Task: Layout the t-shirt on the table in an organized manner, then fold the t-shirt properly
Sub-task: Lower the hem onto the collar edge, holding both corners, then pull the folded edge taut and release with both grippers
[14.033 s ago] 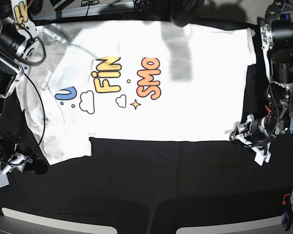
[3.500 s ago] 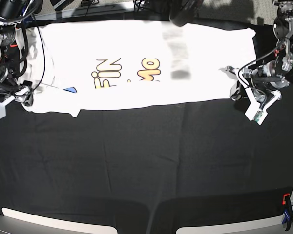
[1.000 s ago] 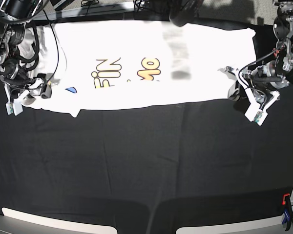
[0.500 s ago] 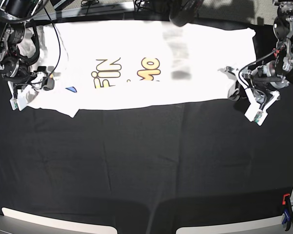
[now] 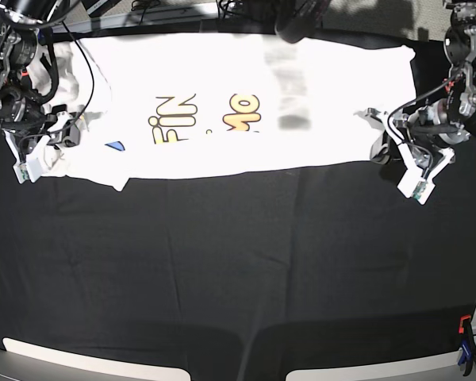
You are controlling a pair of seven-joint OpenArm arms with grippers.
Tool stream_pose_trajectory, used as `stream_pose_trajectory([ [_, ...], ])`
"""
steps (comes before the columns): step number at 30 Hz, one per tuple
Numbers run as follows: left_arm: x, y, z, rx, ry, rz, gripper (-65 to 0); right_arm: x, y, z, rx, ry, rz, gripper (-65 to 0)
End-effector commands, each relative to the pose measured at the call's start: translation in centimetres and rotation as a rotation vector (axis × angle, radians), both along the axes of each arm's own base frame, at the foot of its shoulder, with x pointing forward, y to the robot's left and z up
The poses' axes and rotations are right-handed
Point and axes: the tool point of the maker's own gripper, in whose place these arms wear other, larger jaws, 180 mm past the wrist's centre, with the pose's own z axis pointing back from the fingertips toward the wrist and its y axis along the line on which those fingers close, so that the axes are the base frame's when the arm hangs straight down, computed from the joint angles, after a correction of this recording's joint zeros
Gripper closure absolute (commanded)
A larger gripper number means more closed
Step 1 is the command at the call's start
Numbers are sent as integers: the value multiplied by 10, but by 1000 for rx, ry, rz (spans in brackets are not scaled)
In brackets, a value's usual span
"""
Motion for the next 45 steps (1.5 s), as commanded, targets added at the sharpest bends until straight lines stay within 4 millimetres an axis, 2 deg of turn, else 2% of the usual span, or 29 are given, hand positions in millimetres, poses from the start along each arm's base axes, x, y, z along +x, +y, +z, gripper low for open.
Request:
stream_pose_trajectory([
  [1,7,0,12,-4,-47,-12,0,7,-5,12,-22,-37,12,-129],
  [9,7,0,12,-3,-47,-12,0,7,-5,10,-18,-35,9,-128],
  [10,7,0,13,-4,-48,-12,0,7,-6,9,-14,-34,7,-117],
  [11,7,0,13,-4,-48,-12,0,6,-6,8,-11,-33,5,-82],
  [12,7,0,13,-3,-48,-12,0,7,-6,8,-8,-35,3,-18],
  [13,8,0,13,-5,-52,-11,0,7,-5,8,-6,-39,3,0],
  [18,14,-4,29,22,-136,-42,0,21,9,30,57,-145,26,0],
  [22,12,-14,53,42,-210,-79,0,17,23,48,46,-160,84,0],
  [25,1,-20,57,48,-214,-100,0,1,32,53,11,-159,125,0],
  [32,-31,-10,28,117,-112,-96,0,-56,51,52,-60,-81,215,0],
  [36,-49,-11,16,118,-61,-107,0,-72,39,61,-103,-80,190,0],
  [41,-55,-11,11,118,-43,-115,0,-74,4,79,-171,-118,92,0],
  [45,-58,-10,9,128,-26,-118,0,-76,-14,88,-207,-133,41,0],
])
